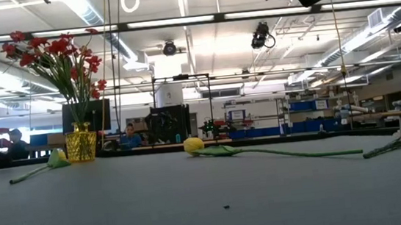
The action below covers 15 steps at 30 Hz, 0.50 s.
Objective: Sort flowers into vase by color
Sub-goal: Put the white flowers into the transparent vase
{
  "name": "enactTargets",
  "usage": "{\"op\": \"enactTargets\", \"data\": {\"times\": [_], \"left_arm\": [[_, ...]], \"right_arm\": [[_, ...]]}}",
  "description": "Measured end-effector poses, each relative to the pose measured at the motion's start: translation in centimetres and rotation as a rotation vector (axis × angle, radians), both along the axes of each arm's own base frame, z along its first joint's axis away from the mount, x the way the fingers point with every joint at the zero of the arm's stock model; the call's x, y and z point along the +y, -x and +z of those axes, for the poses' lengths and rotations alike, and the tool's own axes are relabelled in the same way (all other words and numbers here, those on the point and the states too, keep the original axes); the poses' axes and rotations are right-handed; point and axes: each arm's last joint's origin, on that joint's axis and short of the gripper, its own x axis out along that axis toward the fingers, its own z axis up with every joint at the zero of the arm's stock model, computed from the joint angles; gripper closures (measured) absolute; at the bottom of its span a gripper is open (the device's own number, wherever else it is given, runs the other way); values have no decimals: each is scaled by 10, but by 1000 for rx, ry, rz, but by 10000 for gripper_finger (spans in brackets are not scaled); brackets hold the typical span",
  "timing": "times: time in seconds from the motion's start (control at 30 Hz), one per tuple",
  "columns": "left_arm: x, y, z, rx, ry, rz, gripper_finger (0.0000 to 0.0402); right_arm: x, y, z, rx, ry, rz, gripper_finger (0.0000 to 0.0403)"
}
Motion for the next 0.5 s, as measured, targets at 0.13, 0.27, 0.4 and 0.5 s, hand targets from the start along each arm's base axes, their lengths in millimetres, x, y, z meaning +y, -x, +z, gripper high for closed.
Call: {"op": "enactTargets", "data": {"times": [0.13, 0.27, 0.4, 0.5], "left_arm": [[0, -1, -8, 107, -13, 48, 358], [6, 3, -6, 111, 17, 69, 348], [9, 4, -15, 176, -25, 147, 313], [9, -1, -24, 253, -43, 231, 276]], "right_arm": [[0, 0, 0, -3, -18, -6, 206], [1, -1, 1, -7, -19, -8, 206], [2, -1, 1, -6, -2, -18, 206], [5, -1, 1, -4, -2, -13, 206]]}}
